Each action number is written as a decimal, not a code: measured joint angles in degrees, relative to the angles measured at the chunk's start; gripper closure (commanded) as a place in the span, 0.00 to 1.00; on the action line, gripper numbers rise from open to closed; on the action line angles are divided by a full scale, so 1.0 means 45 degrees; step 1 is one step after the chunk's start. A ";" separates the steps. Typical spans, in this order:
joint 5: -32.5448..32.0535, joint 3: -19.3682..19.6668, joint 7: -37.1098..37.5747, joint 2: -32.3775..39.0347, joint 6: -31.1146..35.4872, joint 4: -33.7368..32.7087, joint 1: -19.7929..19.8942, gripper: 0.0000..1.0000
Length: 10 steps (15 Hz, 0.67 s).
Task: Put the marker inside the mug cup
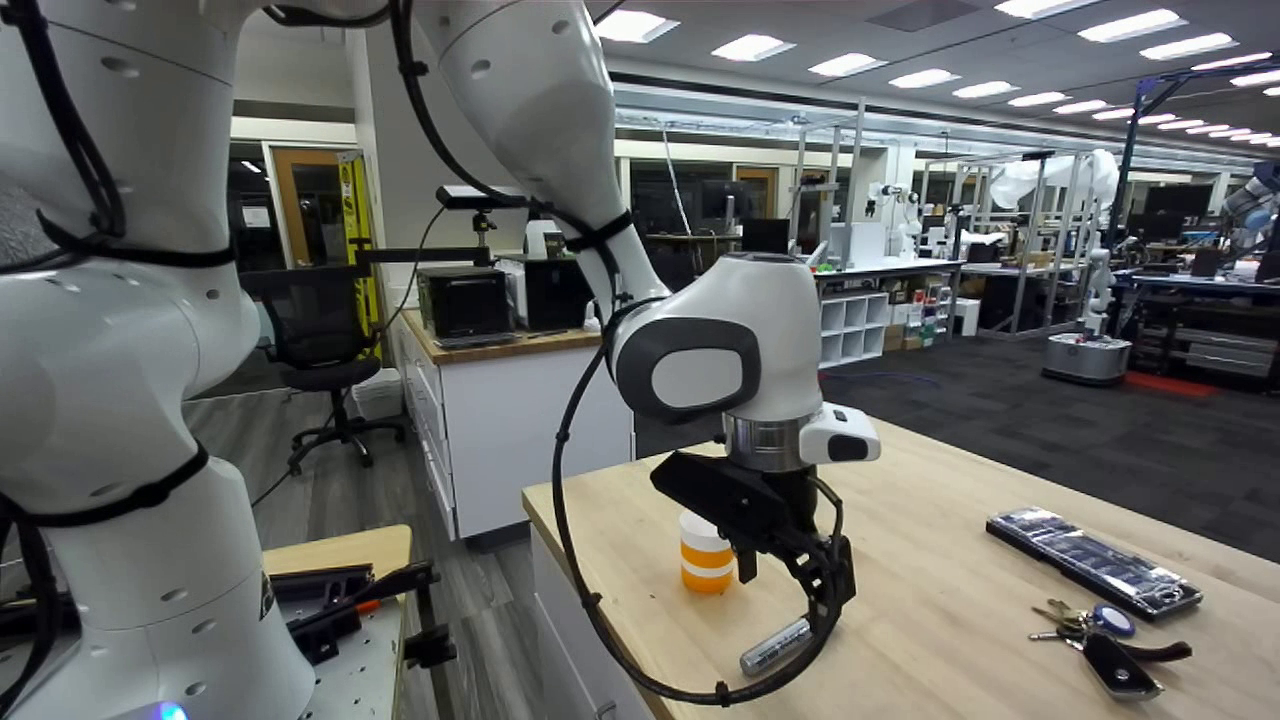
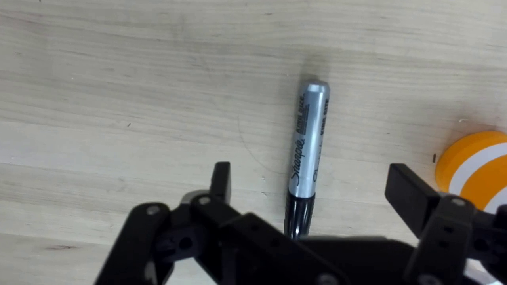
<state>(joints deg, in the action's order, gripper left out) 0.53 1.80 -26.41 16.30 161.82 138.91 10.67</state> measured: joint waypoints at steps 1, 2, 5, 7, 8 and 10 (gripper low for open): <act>0.0076 -0.0106 -0.0055 0.0181 -0.0004 -0.0167 0.0105 0.00; 0.0114 -0.0207 -0.0072 0.0363 -0.0010 -0.0318 0.0204 0.00; 0.0126 -0.0358 -0.0072 0.0901 -0.0181 -0.0775 0.0364 0.00; 0.0126 -0.0408 -0.0072 0.1228 -0.0405 -0.1051 0.0418 0.00; 0.0126 -0.0443 -0.0072 0.1374 -0.0532 -0.1181 0.0449 0.00; 0.0126 -0.0499 -0.0072 0.1627 -0.0792 -0.1412 0.0494 0.00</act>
<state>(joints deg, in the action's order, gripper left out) 1.09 -0.45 -26.74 23.62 158.26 132.55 12.89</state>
